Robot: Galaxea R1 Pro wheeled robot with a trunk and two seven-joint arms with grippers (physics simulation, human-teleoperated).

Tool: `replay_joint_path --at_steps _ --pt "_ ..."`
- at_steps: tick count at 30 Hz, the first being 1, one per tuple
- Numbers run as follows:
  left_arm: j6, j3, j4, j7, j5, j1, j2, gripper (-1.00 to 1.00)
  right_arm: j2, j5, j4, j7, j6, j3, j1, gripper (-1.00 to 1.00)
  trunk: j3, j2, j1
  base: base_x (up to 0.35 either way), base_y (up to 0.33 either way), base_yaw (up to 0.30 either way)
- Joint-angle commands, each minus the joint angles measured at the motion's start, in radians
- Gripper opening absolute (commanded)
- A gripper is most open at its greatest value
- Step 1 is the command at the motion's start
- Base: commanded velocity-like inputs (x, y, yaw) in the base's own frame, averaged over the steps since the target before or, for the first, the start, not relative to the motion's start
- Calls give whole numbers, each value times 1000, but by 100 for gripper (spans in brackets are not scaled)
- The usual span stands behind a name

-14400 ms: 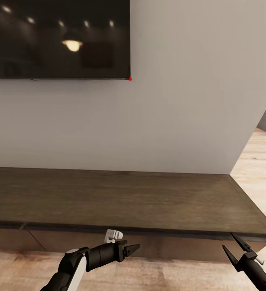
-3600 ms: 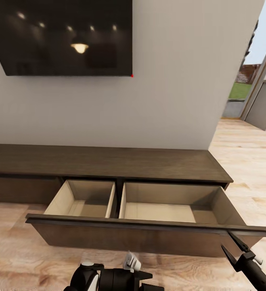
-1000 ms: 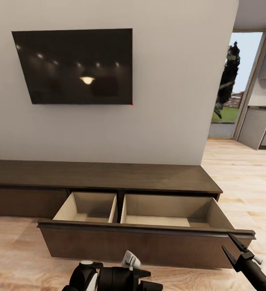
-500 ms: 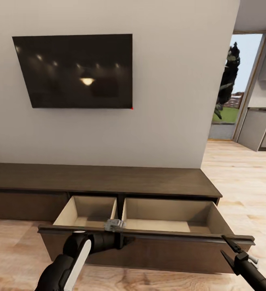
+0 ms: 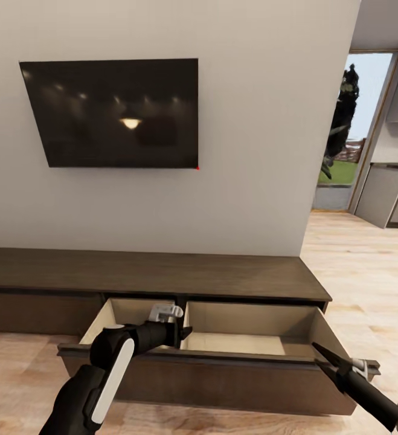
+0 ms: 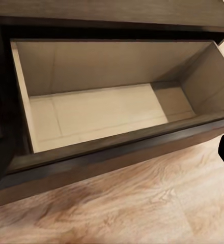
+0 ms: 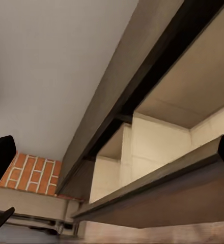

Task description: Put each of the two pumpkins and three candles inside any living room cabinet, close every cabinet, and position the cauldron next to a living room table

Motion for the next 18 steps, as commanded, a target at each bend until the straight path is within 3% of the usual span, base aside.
replay_joint_path --at_steps 1,18 --pt "6 0 -1 -5 -4 -1 0 100 0 -3 0 10 8 3 -1 100 2 7 -4 0 0 0" --pt "6 -2 -2 -4 -12 -1 1 100 1 -3 -4 26 0 12 0 100 55 126 -69 0 0 0"
